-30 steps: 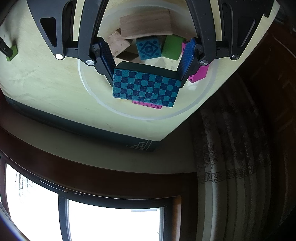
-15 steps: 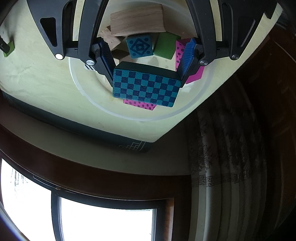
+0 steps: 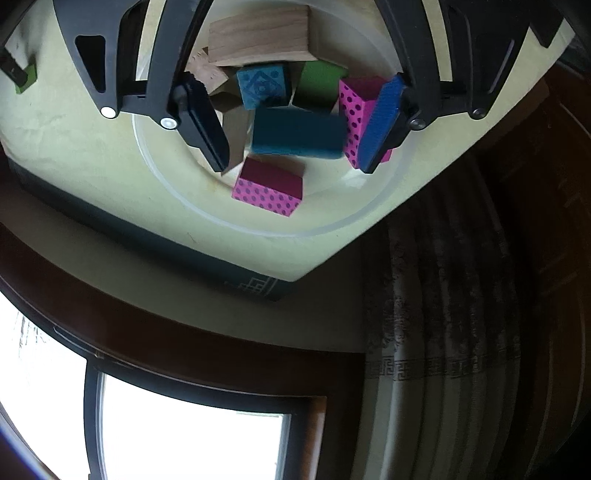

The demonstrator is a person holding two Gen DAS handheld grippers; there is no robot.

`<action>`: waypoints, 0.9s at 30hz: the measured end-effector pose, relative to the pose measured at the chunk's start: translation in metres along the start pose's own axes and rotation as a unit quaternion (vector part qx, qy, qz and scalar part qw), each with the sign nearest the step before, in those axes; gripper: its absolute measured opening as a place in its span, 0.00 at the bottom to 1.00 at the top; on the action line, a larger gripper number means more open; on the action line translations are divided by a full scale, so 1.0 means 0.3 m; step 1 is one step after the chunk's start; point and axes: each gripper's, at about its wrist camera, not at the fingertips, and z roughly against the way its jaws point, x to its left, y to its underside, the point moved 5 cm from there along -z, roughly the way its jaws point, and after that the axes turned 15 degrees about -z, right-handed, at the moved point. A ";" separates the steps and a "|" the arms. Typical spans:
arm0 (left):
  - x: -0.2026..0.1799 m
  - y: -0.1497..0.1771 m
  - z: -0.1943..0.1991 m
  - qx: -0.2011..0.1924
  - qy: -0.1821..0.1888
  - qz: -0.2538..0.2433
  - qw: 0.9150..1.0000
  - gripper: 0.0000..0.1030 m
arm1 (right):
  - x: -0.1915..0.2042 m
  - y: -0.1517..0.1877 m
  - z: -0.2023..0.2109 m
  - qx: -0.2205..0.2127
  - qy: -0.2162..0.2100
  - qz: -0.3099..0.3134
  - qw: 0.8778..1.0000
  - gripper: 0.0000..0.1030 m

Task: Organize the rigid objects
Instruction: 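Carry the teal checkered block into the bowl and open the left tool, then lift the green cube with the right tool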

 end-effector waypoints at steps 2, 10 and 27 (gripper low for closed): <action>0.002 0.002 0.005 -0.002 0.000 0.002 1.000 0.71 | 0.000 0.000 0.000 0.000 0.002 0.001 1.000 0.33; 0.028 -0.005 0.028 -0.008 0.008 0.022 1.000 0.71 | 0.017 -0.003 -0.016 0.002 0.006 0.005 1.000 0.33; 0.053 0.039 0.171 -0.027 0.037 0.041 0.998 0.71 | 0.035 -0.007 -0.046 0.009 0.055 0.019 0.998 0.33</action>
